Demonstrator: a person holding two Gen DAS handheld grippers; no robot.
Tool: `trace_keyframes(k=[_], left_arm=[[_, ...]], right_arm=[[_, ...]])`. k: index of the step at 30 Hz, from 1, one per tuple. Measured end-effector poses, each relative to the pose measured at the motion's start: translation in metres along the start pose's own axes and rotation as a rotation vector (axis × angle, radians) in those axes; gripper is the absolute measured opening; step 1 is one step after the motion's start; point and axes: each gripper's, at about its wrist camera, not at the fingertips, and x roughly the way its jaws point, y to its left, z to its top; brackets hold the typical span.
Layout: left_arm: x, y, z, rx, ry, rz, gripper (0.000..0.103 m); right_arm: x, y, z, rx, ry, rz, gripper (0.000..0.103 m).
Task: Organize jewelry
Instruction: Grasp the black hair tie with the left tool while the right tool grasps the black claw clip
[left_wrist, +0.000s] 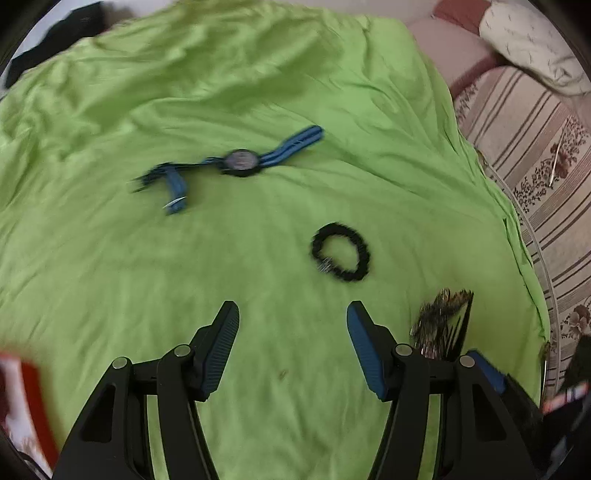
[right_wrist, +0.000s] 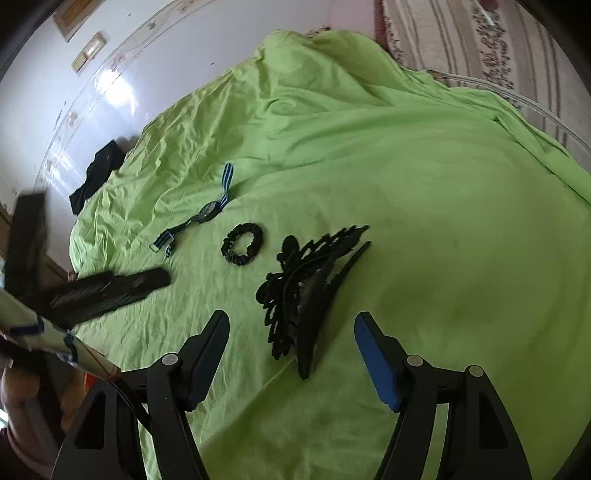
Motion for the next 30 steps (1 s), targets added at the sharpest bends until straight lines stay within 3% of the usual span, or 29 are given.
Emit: trace_keyframes(k=[5,13,14,16,18,23,30], left_arm=[[0.037,-0.016,0.026,0.076,0.003,0.012,0.060],[0.086,-0.018,0.041,0.062,0.054,-0.021,0.055],[0.086,-0.020,0.041,0.065,0.050,-0.019,0.051],[0.089,-0.026,0.040,0.077,0.043,0.006,0.035],[0.088,-0.032,0.036,0.090,0.041,0.015,0.006],[0.073,-0.038,0.028,0.087,0.041,-0.016,0.006],[0.010,-0.030,0.010,0.066,-0.014,-0.059,0.006]], right_arm=[[0.015,0.010,0.000,-0.079,0.005,-0.044,0.075],[0.031,0.011,0.005,-0.108,0.015,-0.052,0.071],[0.031,0.011,0.005,-0.108,0.013,-0.053,0.070],[0.031,0.010,0.006,-0.104,0.009,-0.057,0.065],[0.034,0.008,0.007,-0.101,0.018,-0.061,0.043],[0.031,0.000,0.010,-0.061,0.023,-0.032,0.037],[0.019,0.001,0.011,-0.055,-0.004,-0.024,0.035]])
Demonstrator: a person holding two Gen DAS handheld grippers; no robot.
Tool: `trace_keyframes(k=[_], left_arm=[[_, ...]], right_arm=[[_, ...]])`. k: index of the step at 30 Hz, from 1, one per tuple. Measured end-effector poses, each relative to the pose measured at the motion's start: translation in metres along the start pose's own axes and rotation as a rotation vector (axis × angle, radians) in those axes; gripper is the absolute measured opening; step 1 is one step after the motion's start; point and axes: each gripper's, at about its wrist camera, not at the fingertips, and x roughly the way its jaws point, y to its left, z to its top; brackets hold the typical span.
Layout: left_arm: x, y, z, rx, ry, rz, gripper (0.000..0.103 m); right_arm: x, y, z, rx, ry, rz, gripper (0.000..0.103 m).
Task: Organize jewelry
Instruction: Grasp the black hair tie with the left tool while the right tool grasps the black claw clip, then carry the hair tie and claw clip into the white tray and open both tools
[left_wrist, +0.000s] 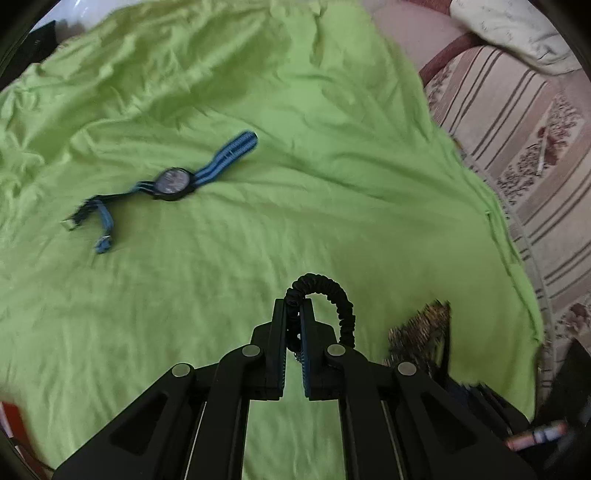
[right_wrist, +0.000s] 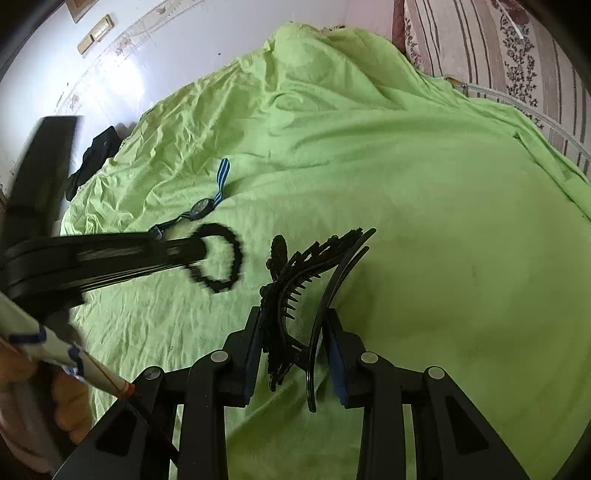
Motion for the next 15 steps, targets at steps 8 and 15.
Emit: trace_keyframes(k=[8,15], left_arm=[[-0.087,0.020,-0.039,-0.046,-0.068,-0.016,0.006],[-0.172,0.048,-0.098,-0.156,-0.136,-0.039,0.006]], right_arm=[[-0.023,0.007,0.001,0.010,-0.050,0.042,0.035],[-0.043,0.021,-0.012,-0.003,-0.053,0.091,0.035]])
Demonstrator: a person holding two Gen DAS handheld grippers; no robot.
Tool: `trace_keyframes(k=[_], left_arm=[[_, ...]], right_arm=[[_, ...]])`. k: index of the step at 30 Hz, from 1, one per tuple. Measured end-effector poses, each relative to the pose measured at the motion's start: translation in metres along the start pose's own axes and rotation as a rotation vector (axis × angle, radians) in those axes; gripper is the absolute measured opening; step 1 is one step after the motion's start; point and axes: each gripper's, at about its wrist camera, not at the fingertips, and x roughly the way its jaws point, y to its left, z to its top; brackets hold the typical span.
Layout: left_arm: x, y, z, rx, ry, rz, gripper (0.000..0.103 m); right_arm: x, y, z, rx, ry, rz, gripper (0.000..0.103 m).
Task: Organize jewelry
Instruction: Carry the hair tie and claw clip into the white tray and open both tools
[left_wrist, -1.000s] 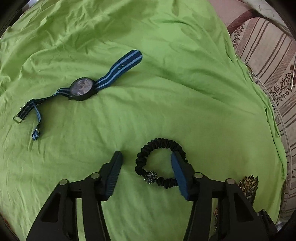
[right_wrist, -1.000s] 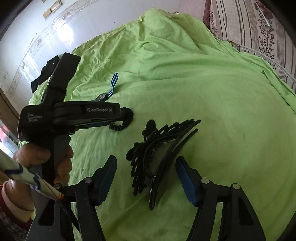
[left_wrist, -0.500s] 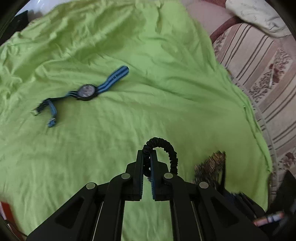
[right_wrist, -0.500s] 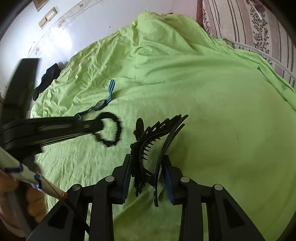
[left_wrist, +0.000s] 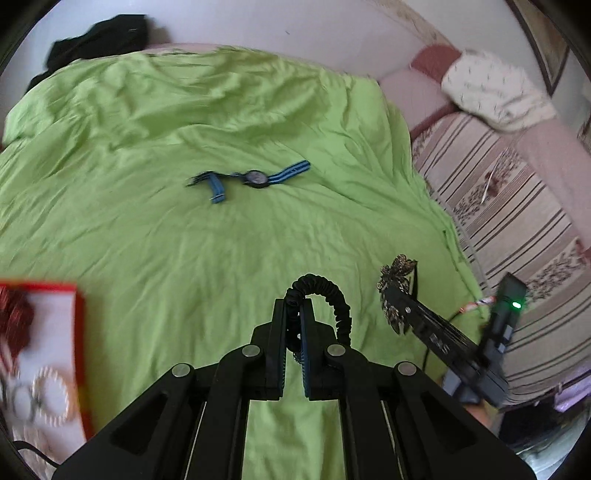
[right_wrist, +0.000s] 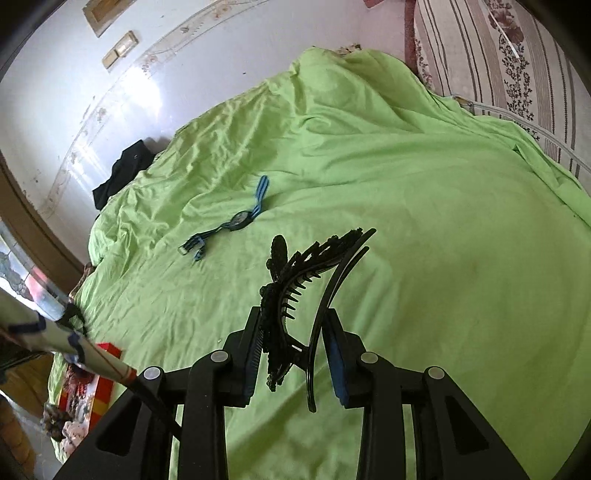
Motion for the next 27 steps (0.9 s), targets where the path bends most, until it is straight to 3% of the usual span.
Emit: trace_keyframes(k=[9,15,27], left_arm=[[-0.089,0.035,-0.053,-0.056,-0.104,0.060,0.006],[-0.135,0.067,-0.075,-0.076,-0.163,0.108,0.006],[-0.164,0.180,-0.104,-0.299,-0.190,0.161,0.006]], right_arm=[[-0.025,0.018,-0.029,0.056,0.032,0.043,0.035],[-0.055,0.043,-0.053,0.021,0.045,0.077,0.035],[-0.052,0.161,-0.088,-0.180,0.160,0.219,0.035]])
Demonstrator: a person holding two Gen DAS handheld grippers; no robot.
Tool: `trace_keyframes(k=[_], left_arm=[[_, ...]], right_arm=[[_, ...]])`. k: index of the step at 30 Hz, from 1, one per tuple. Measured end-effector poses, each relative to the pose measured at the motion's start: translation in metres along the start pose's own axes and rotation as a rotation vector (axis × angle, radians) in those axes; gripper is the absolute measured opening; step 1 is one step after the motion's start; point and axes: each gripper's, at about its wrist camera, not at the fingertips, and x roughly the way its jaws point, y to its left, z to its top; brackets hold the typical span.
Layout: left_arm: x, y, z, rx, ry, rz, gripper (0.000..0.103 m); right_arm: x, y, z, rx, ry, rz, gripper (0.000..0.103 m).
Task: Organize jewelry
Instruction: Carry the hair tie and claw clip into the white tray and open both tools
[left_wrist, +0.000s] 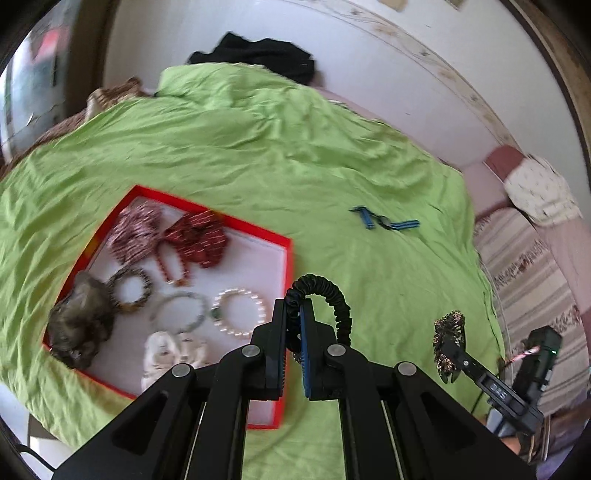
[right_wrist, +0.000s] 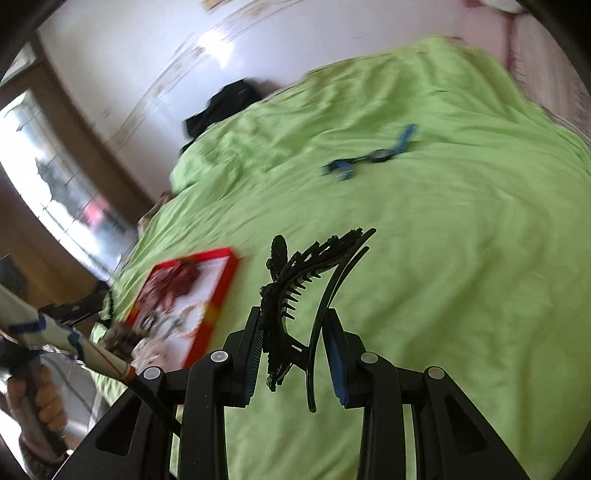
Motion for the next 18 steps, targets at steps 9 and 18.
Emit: trace_keyframes(k=[9,18], left_arm=[[0.044,0.041,-0.036,-0.083,0.075,-0.020,0.006],[0.085,0.041,-0.051,-0.004,0.103,0.058,0.006]], right_arm=[[0.066,0.087,0.017,-0.138,0.107,0.100,0.035],[0.162,0.162,0.037,-0.339,0.240,0.093,0.035]])
